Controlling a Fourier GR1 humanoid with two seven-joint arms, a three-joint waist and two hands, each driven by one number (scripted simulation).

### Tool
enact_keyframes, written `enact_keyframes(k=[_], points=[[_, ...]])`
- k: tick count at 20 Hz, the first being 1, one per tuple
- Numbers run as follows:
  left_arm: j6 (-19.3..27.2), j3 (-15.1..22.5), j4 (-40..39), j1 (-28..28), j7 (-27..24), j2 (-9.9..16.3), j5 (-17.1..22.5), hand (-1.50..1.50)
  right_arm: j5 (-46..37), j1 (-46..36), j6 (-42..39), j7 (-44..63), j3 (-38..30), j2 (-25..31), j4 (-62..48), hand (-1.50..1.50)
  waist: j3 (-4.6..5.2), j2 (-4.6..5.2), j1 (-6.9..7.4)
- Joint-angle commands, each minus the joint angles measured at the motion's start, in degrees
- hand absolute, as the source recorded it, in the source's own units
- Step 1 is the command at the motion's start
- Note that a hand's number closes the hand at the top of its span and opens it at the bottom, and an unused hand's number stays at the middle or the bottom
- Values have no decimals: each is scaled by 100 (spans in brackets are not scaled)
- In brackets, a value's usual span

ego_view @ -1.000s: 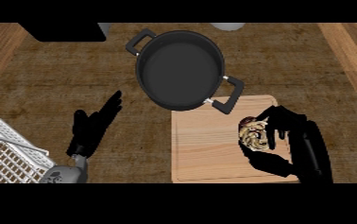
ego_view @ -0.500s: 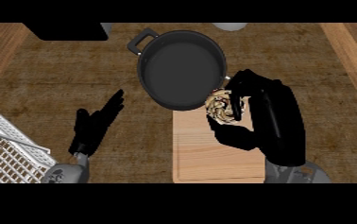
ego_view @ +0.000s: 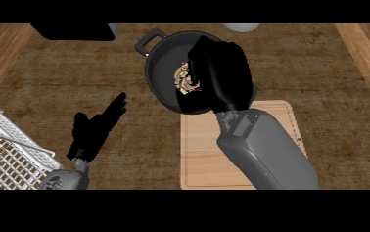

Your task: Pick the cupcake from the cutting board and place it in the pot

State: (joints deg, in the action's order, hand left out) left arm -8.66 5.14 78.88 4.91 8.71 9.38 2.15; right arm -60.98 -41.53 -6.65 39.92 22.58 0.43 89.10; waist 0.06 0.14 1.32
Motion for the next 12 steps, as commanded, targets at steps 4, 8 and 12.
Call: enact_keyframes(k=[4, 8, 12], points=[[109, 166, 141, -33, 50, -234, -122, 0, 255, -1403, 314, 63, 71, -42, -2348, 150, -3, 17, 53], [48, 82, -205, 156, -89, -153, -163, 0, -416, -1775, -226, 532, 622, -42, -3095, 150, 6, 30, 64], [65, -3, -348, 475, 52, -149, -169, 0, -290, -2377, -301, 691, 755, -43, -4180, 150, 4, 53, 119]])
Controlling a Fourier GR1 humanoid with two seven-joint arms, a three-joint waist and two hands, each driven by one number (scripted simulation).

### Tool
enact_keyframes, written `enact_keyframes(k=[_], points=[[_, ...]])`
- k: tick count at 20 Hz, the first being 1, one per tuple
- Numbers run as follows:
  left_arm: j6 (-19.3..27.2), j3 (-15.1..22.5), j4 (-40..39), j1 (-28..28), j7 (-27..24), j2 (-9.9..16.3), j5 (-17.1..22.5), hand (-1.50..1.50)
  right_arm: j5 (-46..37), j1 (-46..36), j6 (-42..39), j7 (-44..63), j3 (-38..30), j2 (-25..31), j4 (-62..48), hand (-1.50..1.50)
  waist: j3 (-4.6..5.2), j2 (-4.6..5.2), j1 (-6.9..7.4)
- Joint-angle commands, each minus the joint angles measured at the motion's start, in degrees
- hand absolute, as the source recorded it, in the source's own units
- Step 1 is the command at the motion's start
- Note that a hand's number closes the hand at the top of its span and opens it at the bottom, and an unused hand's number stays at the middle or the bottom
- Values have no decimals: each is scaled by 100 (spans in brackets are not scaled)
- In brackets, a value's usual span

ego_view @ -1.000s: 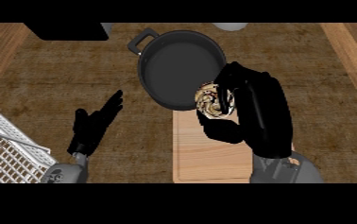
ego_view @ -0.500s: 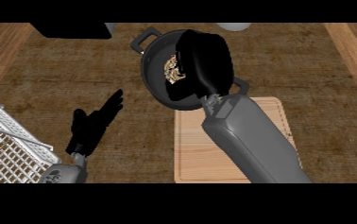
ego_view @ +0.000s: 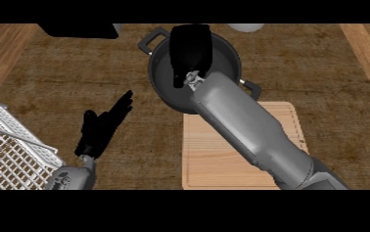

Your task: Pick the cupcake from the cutting board and place it in the pot

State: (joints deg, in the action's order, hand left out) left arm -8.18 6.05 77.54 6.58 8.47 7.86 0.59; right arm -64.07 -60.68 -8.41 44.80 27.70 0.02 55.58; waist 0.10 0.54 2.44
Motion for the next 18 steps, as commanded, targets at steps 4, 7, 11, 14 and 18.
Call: enact_keyframes(k=[4, 7, 11, 14, 18], points=[[-161, -52, -27, 303, 70, 46, 80, 0, 1034, -409, -639, 632, -89, -2, -1558, 150, 3, 61, 215], [-240, 6, -66, 352, 142, 27, 86, 0, 1512, -456, -625, 1330, 22, -2, -1908, -150, 3, 75, 349], [-146, 72, -68, 248, 63, -88, -4, 0, 2183, -889, -373, 1060, 181, -2, -2282, -150, -2, 64, 327], [-153, 71, -96, 114, -73, -48, -38, 0, 2220, -457, 982, 456, 155, -2, -1692, -150, -9, 74, 343], [-19, 119, -30, 239, 149, -172, -76, 0, 2369, -433, 2423, -118, -130, -2, -1137, -150, -25, 50, 242]])
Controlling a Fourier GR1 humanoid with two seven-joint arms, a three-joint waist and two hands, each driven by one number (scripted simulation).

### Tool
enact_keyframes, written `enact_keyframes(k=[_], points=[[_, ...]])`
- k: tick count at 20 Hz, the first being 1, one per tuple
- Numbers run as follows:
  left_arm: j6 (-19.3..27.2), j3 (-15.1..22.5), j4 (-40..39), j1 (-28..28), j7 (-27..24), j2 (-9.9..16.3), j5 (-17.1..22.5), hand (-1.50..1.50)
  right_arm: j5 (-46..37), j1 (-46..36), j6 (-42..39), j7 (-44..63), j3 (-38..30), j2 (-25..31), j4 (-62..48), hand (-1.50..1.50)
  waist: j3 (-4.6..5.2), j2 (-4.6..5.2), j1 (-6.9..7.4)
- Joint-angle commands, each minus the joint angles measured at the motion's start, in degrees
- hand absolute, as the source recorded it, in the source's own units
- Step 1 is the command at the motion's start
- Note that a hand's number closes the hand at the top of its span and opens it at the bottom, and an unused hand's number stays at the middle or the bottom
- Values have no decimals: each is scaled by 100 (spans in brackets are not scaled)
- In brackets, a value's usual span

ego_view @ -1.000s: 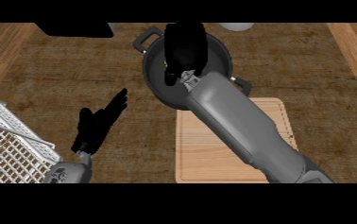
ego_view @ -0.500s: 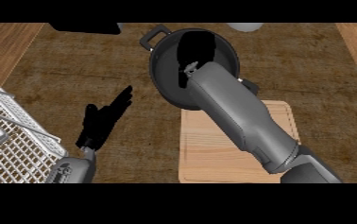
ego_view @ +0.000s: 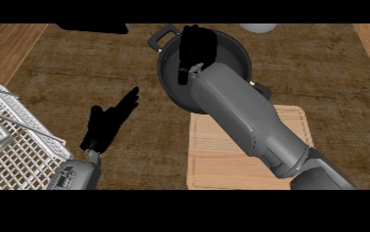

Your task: Pick the cupcake from the cutting board and place it in the pot

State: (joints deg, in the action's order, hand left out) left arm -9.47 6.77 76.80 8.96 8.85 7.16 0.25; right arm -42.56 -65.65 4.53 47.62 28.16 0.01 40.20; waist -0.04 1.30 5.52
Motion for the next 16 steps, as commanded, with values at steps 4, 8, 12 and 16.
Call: enact_keyframes(k=[4, 8, 12, 16], points=[[-47, -94, -57, -13, -93, 61, 42, 0, 376, -158, 2470, -477, -558, -1, 708, -150, -2, -28, -123], [131, 16, -25, -252, -165, -99, -84, 0, 201, -87, 3659, -499, -633, -1, 549, -150, 4, -69, -276], [-2, -225, 286, -235, 111, 177, 95, 0, 391, 78, 4285, -1230, -933, -1, 697, -150, 0, -94, -373], [-18, -409, 67, -158, 153, 161, 214, 0, 552, 497, 3997, -1389, -1152, 181, 1675, -150, 2, -140, -571]])
